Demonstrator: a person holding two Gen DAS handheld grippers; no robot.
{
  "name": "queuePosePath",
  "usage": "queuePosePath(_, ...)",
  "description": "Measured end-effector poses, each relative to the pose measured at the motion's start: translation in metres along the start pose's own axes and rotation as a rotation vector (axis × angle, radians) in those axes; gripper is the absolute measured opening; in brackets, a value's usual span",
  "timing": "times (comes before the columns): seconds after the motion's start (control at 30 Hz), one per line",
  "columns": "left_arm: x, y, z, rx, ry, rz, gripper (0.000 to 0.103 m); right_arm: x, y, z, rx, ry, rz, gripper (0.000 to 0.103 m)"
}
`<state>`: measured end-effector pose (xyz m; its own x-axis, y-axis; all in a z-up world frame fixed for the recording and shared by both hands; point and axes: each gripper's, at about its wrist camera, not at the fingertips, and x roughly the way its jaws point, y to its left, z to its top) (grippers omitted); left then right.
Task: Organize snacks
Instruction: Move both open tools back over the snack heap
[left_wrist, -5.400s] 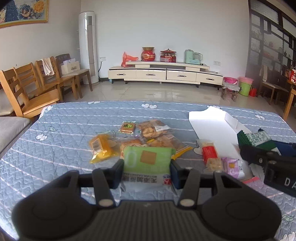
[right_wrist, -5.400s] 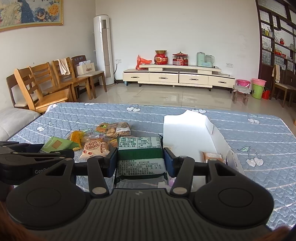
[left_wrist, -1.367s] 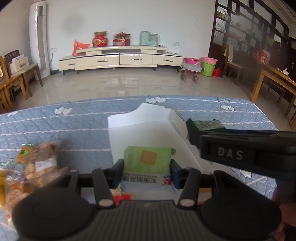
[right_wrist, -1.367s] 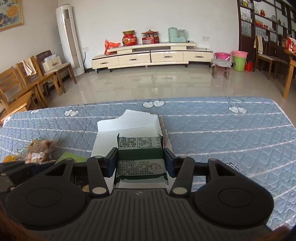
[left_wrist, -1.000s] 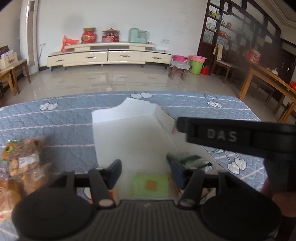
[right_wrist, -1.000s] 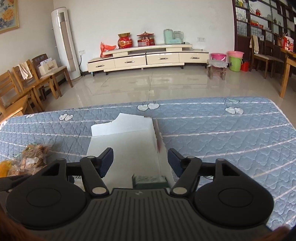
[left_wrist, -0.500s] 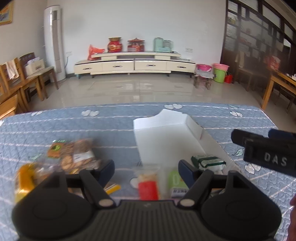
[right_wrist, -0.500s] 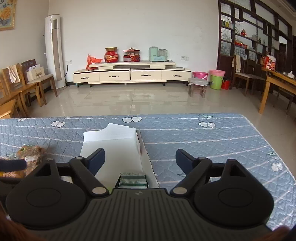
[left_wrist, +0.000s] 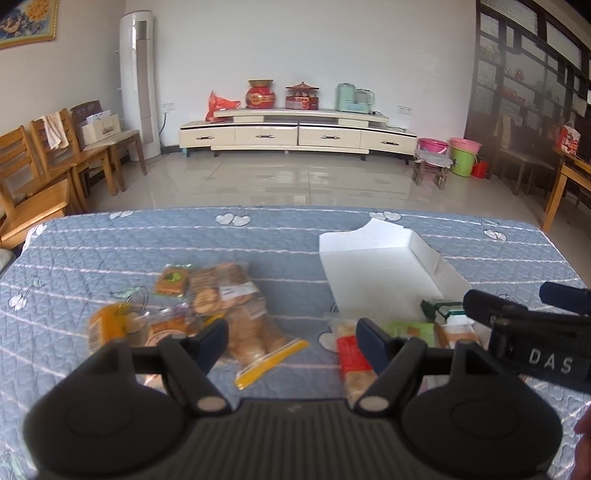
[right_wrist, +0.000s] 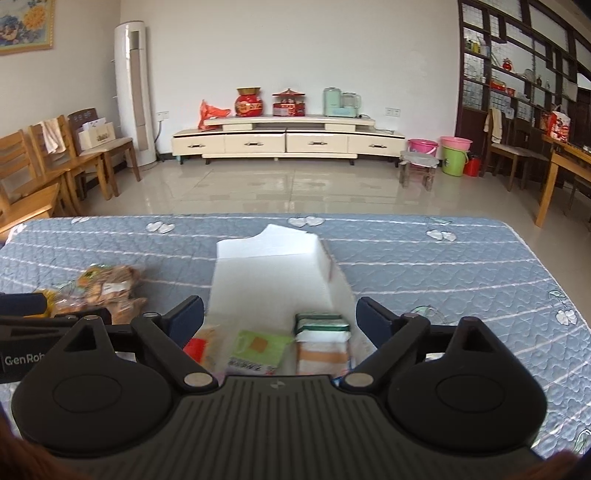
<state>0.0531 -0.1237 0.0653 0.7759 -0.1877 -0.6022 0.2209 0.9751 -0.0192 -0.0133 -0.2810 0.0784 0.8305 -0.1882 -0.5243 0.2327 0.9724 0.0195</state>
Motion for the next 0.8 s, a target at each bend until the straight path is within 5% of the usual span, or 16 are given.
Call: queuePosePath(0.8, -0.008, 0.063, -0.012, -0.073, -0.004, 0.077, 0.076, 0.009, 0.058, -0.007, -0.071, 0.031, 0.1, 0.103)
